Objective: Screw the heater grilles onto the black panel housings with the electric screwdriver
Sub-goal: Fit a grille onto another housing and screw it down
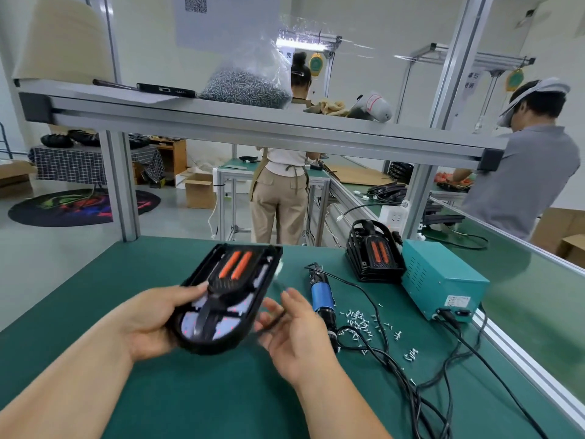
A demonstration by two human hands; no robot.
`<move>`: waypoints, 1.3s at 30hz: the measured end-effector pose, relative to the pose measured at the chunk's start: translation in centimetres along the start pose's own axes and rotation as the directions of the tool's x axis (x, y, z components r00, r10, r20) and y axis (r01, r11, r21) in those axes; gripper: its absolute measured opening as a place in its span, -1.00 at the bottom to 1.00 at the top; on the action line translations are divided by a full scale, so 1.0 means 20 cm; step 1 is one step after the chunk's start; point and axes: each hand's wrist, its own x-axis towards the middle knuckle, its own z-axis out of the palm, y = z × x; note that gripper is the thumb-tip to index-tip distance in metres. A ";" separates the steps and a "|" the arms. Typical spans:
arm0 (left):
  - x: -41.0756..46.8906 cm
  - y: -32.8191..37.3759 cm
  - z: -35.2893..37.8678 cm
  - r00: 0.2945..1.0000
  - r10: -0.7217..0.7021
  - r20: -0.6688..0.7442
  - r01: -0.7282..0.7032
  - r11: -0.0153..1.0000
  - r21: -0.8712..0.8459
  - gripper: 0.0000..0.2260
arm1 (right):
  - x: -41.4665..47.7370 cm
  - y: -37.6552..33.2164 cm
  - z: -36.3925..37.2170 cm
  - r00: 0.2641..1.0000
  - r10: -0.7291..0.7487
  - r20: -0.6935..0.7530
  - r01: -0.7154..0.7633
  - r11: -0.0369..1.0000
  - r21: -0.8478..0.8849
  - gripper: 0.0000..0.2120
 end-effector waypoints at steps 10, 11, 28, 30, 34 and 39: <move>-0.05 -0.09 -0.06 0.963 0.003 0.268 -0.044 0.988 0.147 -0.64 | 0.04 0.01 -0.04 0.989 -0.099 -0.111 0.044 0.909 -0.414 -0.61; -0.06 -0.08 -0.06 0.961 0.003 0.276 -0.047 0.987 0.152 -0.64 | 0.04 0.01 -0.04 0.989 -0.100 -0.113 0.039 0.892 -0.451 -0.60; -0.11 0.01 -0.03 0.973 -0.158 0.170 0.037 0.828 0.560 -0.73 | 0.06 -0.02 -0.09 0.997 -0.074 -0.004 0.071 0.972 -0.226 -0.79; -0.11 -0.01 -0.02 0.975 -0.158 0.158 0.028 0.787 0.617 -0.68 | 0.05 -0.04 -0.10 0.999 -0.049 -0.011 0.045 0.971 -0.234 -0.69; -0.14 0.01 0.00 0.983 -0.088 0.161 -0.065 0.653 0.755 -0.65 | 0.05 -0.06 -0.10 0.994 -0.033 -0.101 0.002 0.958 -0.288 -0.66; -0.17 0.04 0.02 0.966 0.162 0.203 -0.251 0.380 0.890 -0.54 | 0.07 -0.03 -0.12 0.981 -0.068 -0.179 0.003 0.940 -0.342 -0.66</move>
